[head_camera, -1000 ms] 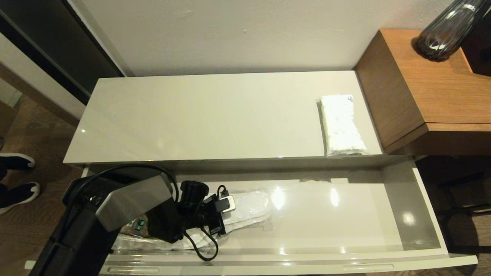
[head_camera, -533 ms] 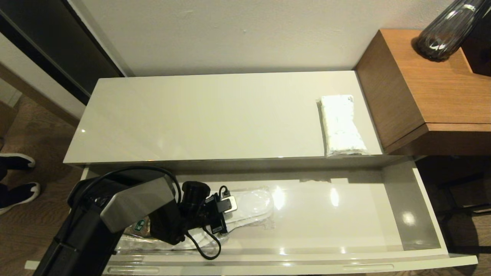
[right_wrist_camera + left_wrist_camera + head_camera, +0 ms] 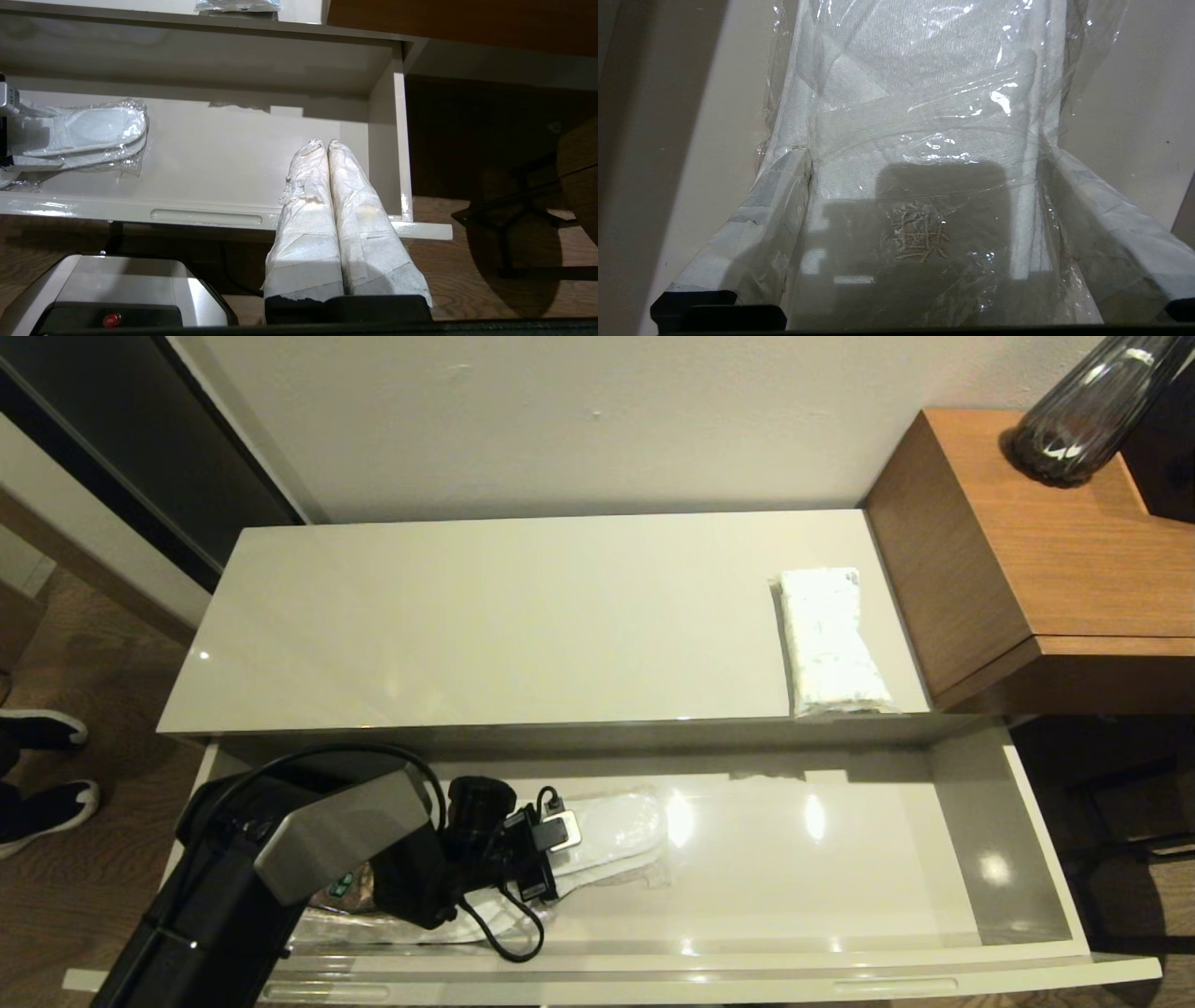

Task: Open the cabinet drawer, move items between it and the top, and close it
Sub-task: Take out the disposable slippers from the drawer

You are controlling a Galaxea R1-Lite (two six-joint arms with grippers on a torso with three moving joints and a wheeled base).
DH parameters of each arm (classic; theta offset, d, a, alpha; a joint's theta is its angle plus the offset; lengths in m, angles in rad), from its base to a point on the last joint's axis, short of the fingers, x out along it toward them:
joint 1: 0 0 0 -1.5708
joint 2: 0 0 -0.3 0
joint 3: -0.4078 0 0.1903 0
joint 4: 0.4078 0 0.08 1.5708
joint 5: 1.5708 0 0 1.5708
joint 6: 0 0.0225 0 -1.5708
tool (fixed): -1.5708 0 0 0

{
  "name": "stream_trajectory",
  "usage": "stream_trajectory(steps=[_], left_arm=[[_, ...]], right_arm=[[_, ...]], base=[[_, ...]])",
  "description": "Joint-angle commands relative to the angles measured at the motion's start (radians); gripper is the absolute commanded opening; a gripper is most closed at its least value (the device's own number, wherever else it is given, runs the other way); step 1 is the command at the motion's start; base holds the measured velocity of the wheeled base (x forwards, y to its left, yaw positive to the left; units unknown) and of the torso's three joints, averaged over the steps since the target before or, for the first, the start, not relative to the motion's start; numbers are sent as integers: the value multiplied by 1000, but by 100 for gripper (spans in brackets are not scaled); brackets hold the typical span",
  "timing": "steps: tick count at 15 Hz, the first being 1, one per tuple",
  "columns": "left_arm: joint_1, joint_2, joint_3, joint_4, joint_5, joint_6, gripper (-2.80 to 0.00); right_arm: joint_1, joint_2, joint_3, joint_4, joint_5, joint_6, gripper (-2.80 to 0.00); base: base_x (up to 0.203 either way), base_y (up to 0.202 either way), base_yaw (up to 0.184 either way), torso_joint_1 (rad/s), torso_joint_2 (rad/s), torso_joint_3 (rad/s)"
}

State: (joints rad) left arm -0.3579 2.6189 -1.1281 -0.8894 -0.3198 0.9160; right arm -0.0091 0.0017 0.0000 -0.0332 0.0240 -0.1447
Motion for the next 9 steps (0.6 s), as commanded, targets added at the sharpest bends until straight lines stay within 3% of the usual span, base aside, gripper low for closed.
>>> stream_trajectory(steps=[1, 6, 7, 9], left_arm=[[2, 21, -6, -3, 1, 3, 0], [0, 24, 4, -3, -7, 1, 0], [0, 26, 3, -3, -8, 1, -280], [-3, 24, 13, -5, -8, 0, -280]], right_arm=[[0, 1, 2, -2, 0, -1, -280], [0, 1, 2, -1, -1, -1, -280], [0, 1, 2, -1, -1, -1, -280], [0, 1, 2, -2, 1, -1, -280]], base=[[0, 0, 0, 0, 0, 0], [0, 0, 0, 0, 0, 0], [0, 0, 0, 0, 0, 0], [0, 0, 0, 0, 0, 0]])
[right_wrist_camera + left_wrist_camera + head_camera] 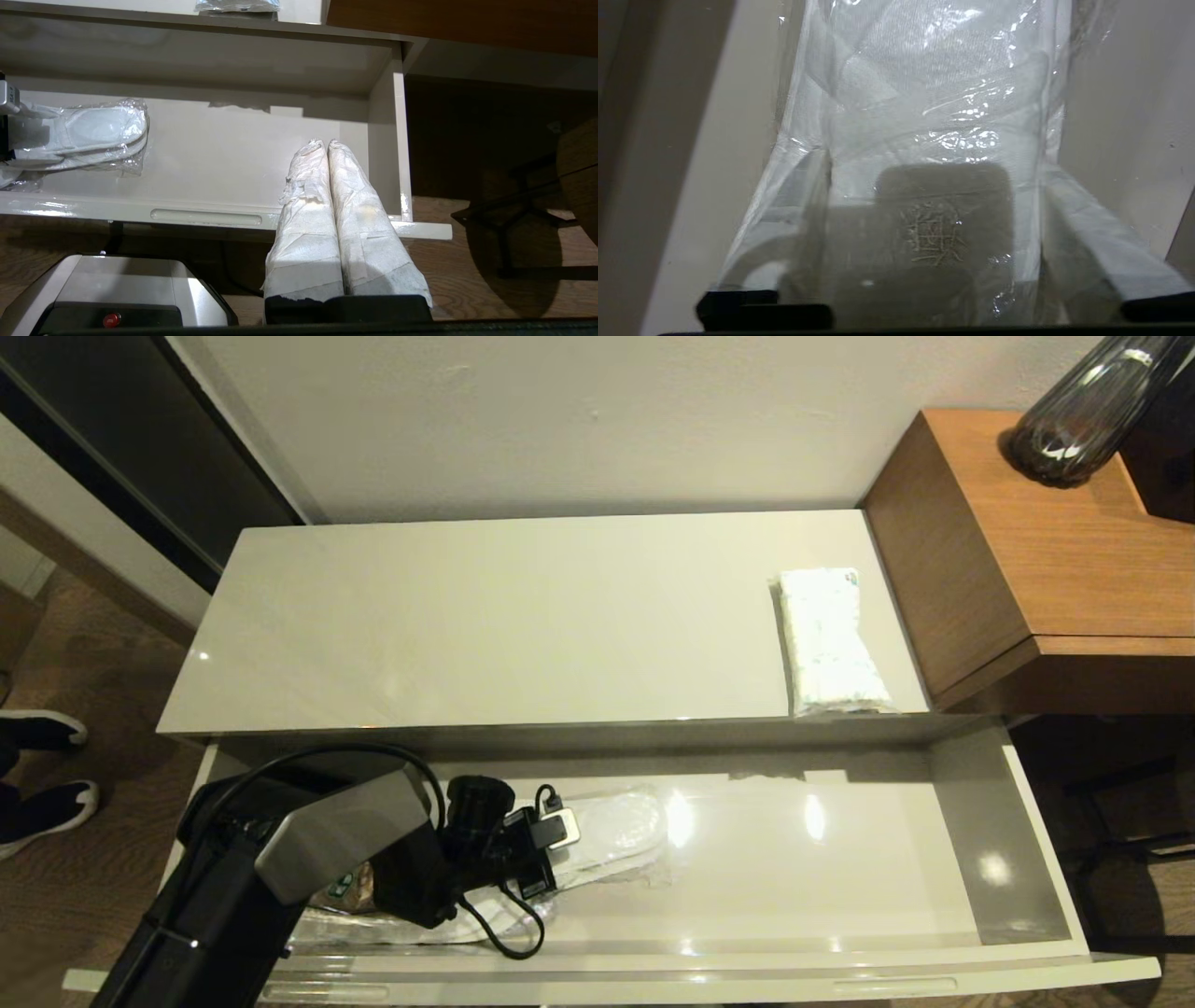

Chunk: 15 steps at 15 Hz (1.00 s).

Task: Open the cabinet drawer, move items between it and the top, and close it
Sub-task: Take out the disposable slippers from the drawer

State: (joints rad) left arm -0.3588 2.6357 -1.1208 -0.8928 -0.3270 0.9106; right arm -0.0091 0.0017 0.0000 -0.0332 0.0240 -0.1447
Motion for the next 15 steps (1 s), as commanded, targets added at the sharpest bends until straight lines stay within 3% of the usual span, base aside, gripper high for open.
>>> stream_trajectory(steps=[1, 15], left_arm=[[1, 6, 11, -2, -1, 5, -280], [-3, -15, 37, -2, -3, -3, -280]], right_arm=[[0, 1, 2, -2, -1, -3, -280], [0, 1, 2, -1, 0, -1, -280]], base=[[0, 0, 0, 0, 0, 0], [0, 0, 0, 0, 0, 0]])
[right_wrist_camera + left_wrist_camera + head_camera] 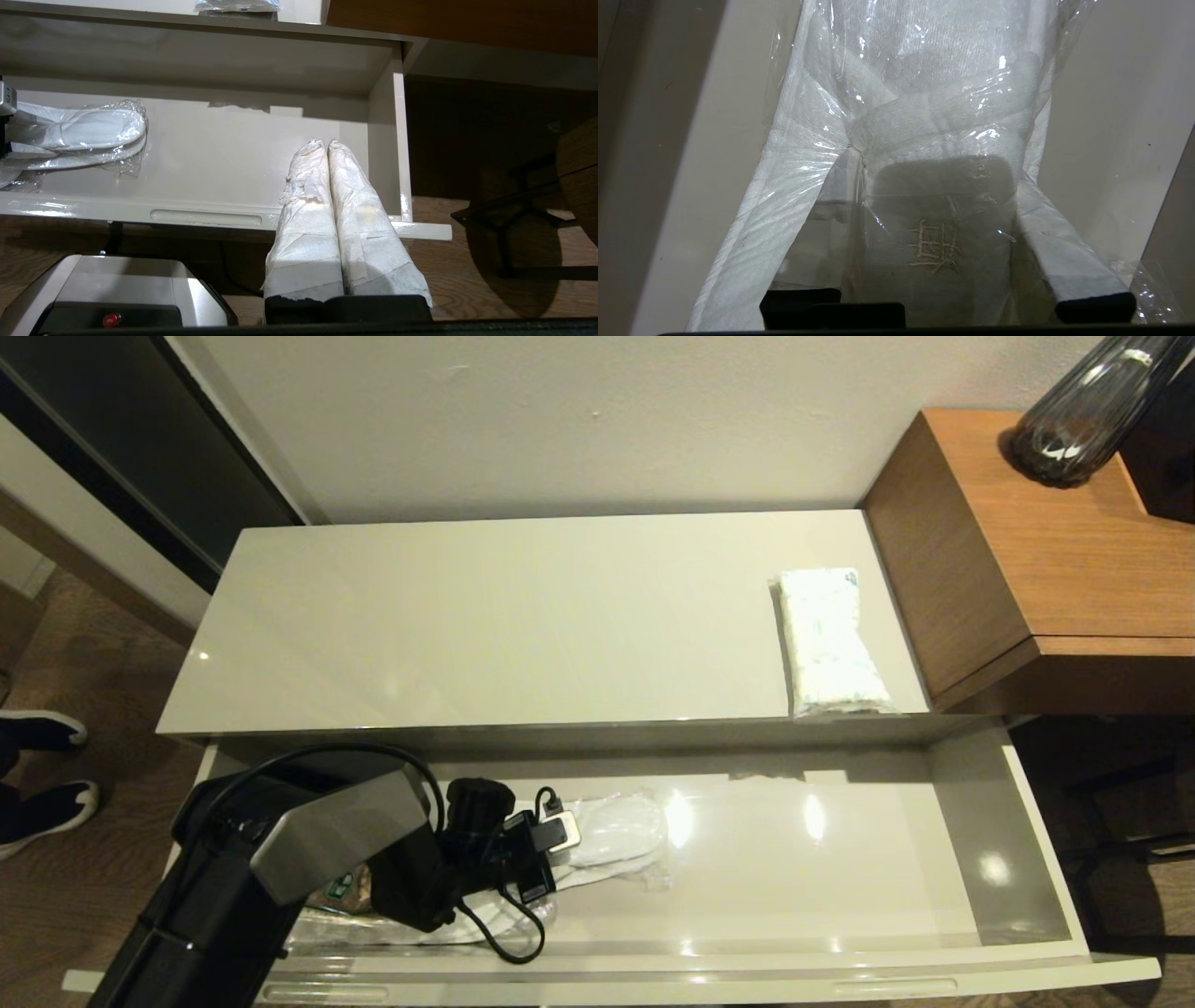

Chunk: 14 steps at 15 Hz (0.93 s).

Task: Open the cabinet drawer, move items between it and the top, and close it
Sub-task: Take out the disposable slippers from the drawer

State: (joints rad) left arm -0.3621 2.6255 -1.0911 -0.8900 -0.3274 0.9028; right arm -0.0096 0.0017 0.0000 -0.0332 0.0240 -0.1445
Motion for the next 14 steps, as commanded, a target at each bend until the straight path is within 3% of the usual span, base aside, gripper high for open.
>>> stream_trajectory(steps=[1, 14], left_arm=[[0, -7, 8, -4, -2, 5, -280], [-4, -68, 60, -4, -7, -45, -280]], right_arm=[[0, 1, 2, -2, -1, -1, -280], [0, 1, 2, -1, 0, -3, -280]], base=[[0, 0, 0, 0, 0, 0], [0, 0, 0, 0, 0, 0]])
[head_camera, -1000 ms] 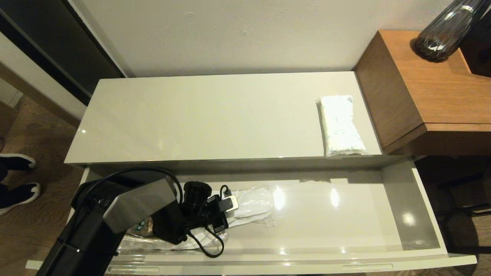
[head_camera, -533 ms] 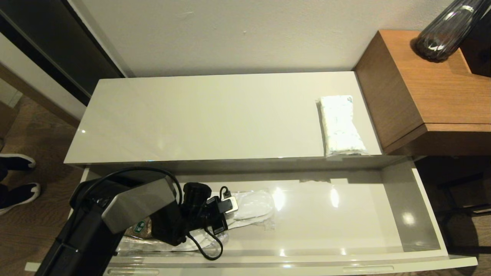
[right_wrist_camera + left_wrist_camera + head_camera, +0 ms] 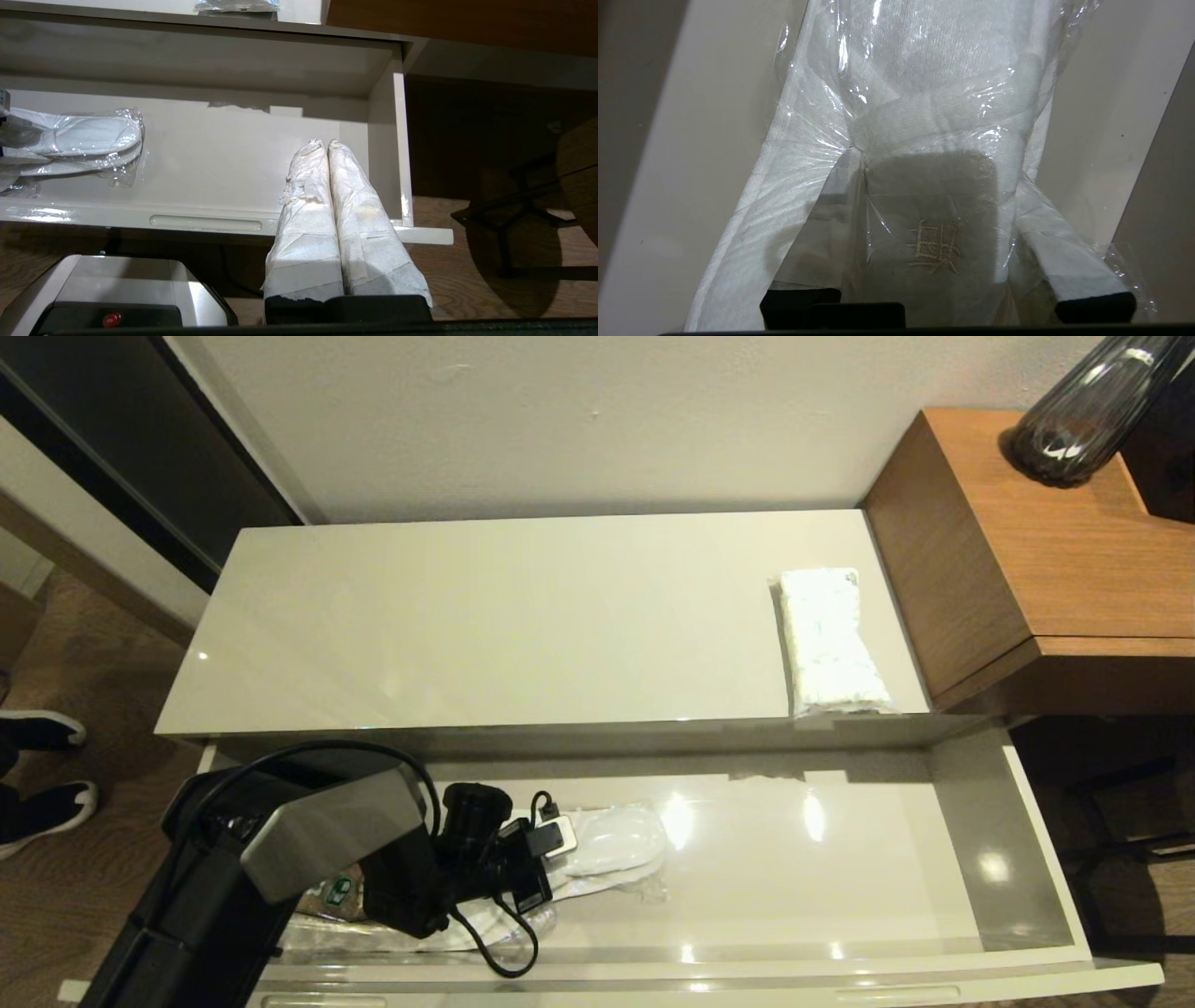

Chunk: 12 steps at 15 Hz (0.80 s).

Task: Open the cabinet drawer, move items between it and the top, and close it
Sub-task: Take out the disposable slippers from the drawer

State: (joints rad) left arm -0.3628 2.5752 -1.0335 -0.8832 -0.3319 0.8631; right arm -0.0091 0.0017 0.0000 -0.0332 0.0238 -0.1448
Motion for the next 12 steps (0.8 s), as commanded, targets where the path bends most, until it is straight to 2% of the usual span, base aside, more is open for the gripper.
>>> stream_trajectory(steps=[1, 12], left_arm=[[-5, -26, 9, -11, -1, -13, -280], [-4, -161, 109, -11, 1, -32, -280]], right_arm=[[0, 1, 2, -1, 1, -1, -280], [-2, 1, 2, -1, 1, -1, -280]], base=[[0, 0, 0, 0, 0, 0], [0, 0, 0, 0, 0, 0]])
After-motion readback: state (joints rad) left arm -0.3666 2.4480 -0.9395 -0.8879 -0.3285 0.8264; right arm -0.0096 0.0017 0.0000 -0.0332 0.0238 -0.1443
